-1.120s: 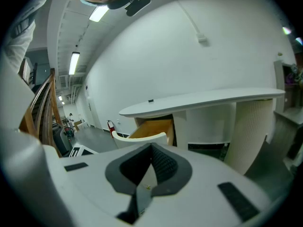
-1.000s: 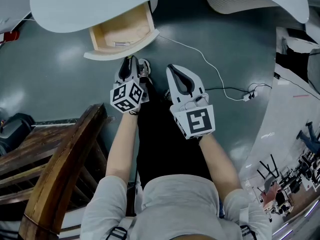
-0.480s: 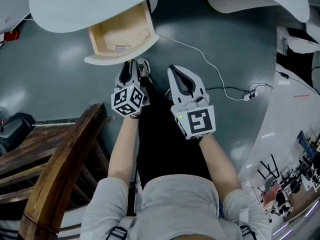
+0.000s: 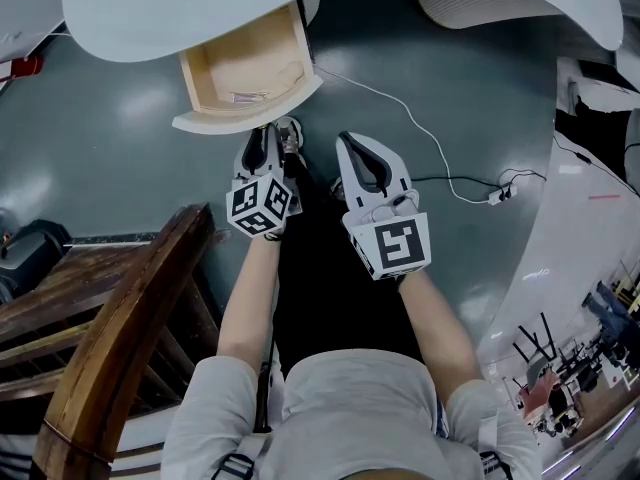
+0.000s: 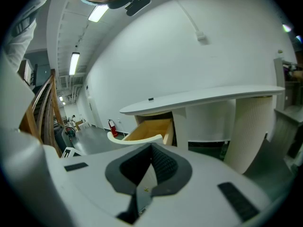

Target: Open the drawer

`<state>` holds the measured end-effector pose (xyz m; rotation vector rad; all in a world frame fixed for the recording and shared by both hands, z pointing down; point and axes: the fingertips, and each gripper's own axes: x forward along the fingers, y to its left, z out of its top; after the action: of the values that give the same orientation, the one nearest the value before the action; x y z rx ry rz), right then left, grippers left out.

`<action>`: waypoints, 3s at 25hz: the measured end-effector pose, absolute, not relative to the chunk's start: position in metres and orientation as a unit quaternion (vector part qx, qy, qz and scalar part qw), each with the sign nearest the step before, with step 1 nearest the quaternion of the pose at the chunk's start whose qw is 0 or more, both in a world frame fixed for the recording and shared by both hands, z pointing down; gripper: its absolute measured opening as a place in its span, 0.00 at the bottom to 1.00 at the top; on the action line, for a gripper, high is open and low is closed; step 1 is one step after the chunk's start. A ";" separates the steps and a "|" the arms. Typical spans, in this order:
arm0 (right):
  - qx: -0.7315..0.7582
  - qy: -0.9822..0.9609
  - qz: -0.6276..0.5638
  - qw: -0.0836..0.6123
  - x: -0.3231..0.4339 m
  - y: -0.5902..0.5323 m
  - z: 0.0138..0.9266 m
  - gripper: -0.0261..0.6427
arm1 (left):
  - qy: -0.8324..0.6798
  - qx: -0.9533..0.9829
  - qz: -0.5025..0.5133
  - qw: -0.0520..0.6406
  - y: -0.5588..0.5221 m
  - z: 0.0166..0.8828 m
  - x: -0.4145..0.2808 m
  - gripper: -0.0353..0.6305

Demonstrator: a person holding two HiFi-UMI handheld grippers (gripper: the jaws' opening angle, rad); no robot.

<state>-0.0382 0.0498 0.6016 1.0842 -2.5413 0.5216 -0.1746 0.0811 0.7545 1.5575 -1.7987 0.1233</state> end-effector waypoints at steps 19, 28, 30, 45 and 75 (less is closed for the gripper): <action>0.388 -0.884 0.196 0.169 -0.030 0.048 0.610 0.06 | -0.705 0.602 0.048 0.372 0.100 0.756 -0.167 0.21; 0.388 -0.885 0.192 0.171 -0.029 0.048 0.613 0.06 | -0.705 0.600 0.046 0.375 0.099 0.755 -0.167 0.21; 0.387 -0.884 0.195 0.173 -0.029 0.050 0.615 0.06 | -0.706 0.596 0.047 0.380 0.101 0.756 -0.167 0.21; 0.418 -0.856 0.236 0.192 -0.027 0.054 0.594 0.06 | -0.658 0.619 0.149 0.402 0.134 0.697 -0.152 0.06; 0.462 -0.879 0.072 0.097 -0.035 0.011 0.297 0.06 | -0.637 0.752 0.055 0.158 0.015 0.321 -0.123 0.06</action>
<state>-0.0354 0.0113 0.2975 1.3680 -2.6012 0.2141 -0.1226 0.0152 0.3208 2.1523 -1.8226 0.1580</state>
